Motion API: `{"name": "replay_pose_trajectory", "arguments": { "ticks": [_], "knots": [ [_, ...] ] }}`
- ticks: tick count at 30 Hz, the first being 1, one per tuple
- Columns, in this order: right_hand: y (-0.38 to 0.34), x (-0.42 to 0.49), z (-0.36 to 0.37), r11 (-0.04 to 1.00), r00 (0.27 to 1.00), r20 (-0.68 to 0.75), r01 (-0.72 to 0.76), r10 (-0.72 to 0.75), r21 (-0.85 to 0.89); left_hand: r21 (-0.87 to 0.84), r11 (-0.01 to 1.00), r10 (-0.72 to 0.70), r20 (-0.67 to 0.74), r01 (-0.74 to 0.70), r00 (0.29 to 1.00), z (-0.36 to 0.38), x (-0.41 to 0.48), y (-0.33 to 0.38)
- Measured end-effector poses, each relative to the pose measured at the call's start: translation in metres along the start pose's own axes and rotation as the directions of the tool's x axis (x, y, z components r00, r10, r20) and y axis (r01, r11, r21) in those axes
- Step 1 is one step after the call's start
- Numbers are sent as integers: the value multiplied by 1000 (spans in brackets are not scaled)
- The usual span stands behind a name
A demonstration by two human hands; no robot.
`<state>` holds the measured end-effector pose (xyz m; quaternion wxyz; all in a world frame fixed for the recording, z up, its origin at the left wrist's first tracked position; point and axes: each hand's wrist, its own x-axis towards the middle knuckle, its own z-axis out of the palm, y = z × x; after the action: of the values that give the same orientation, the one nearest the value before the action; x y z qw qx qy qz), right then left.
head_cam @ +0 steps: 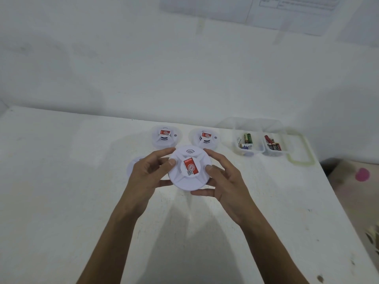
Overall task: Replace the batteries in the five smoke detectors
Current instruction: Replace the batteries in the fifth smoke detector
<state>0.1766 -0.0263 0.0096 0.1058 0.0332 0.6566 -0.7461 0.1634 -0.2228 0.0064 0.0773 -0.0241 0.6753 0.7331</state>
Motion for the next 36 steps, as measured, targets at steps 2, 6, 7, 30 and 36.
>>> {"name": "replay_pose_trajectory", "arguments": {
  "ticks": [2, 6, 7, 30, 36],
  "knots": [
    [1, 0, 0, 1000, 1000, -1, 7, -7, -14, -5, 1000, -7, 6, 7, 1000, 0, 0, 0],
    [2, 0, -1, 999, 1000, -6, 15, -15, -34, -7, 1000, -13, 13, 13, 1000, -1, 0, -1],
    [2, 0, -1, 999, 1000, -7, 15, -15, -33, -10, 1000, -13, 15, 13, 1000, -1, 0, -1],
    [3, 0, 0, 1000, 1000, 5, 7, -7, -12, 11, 1000, -25, 8, 25, 1000, -2, 0, -2],
    [3, 0, 0, 1000, 1000, 0, 0, 0, -4, 6, 1000, -19, 15, 19, 1000, -2, 0, -3]
  ]
}}
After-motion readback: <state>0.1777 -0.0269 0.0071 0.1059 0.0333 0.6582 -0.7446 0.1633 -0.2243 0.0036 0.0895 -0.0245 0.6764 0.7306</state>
